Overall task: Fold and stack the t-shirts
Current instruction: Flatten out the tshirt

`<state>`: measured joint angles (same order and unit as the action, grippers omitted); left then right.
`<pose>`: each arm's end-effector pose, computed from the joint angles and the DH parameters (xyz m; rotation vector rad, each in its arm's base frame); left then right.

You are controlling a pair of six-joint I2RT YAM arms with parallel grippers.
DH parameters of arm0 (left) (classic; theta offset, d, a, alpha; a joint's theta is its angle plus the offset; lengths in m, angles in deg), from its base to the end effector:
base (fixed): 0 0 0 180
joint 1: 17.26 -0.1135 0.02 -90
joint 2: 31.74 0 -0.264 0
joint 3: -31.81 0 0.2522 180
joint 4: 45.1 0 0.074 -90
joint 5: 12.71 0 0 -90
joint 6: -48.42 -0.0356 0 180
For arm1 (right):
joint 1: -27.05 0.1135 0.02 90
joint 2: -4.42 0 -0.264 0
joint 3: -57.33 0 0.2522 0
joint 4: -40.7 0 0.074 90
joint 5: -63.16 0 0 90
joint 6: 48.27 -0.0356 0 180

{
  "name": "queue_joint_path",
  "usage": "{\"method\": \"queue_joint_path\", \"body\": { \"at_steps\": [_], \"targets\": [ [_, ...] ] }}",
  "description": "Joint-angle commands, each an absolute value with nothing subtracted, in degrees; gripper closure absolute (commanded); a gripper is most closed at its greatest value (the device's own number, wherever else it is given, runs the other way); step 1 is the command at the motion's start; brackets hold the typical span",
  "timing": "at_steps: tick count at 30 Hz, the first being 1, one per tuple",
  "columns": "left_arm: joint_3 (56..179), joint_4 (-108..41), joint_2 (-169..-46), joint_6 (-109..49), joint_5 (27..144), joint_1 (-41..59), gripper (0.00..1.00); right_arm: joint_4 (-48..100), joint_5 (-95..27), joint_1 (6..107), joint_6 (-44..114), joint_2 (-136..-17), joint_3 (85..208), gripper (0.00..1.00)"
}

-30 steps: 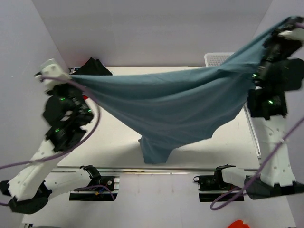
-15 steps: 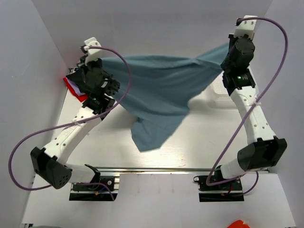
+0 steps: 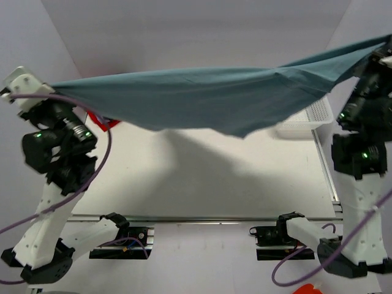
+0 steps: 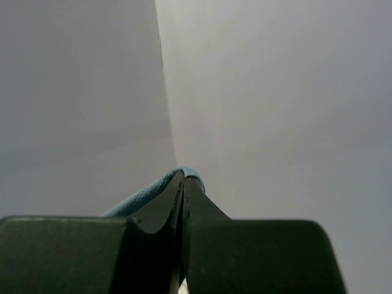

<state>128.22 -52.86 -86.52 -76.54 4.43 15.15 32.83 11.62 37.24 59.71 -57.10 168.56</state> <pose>0.1122 -0.0309 0.5609 -0.6744 1.1828 0.4870 0.1349 0.0018 0.6059 0.4167 0.9409 -0.4056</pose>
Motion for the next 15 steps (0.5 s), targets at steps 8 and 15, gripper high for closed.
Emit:
{"method": "queue_joint_path", "body": {
  "at_steps": [8, 15],
  "targets": [
    [137.94, -29.87, -77.71, -61.65, 14.87, 15.88, 1.0, 29.76, 10.34, 37.07, 58.43, -45.33, 173.03, 1.0],
    [141.72, -17.63, -73.58, -52.22, 25.52, 15.26, 1.0, 27.21, 10.16, 37.07, 57.64, -42.52, 175.42, 1.0]
  ]
}}
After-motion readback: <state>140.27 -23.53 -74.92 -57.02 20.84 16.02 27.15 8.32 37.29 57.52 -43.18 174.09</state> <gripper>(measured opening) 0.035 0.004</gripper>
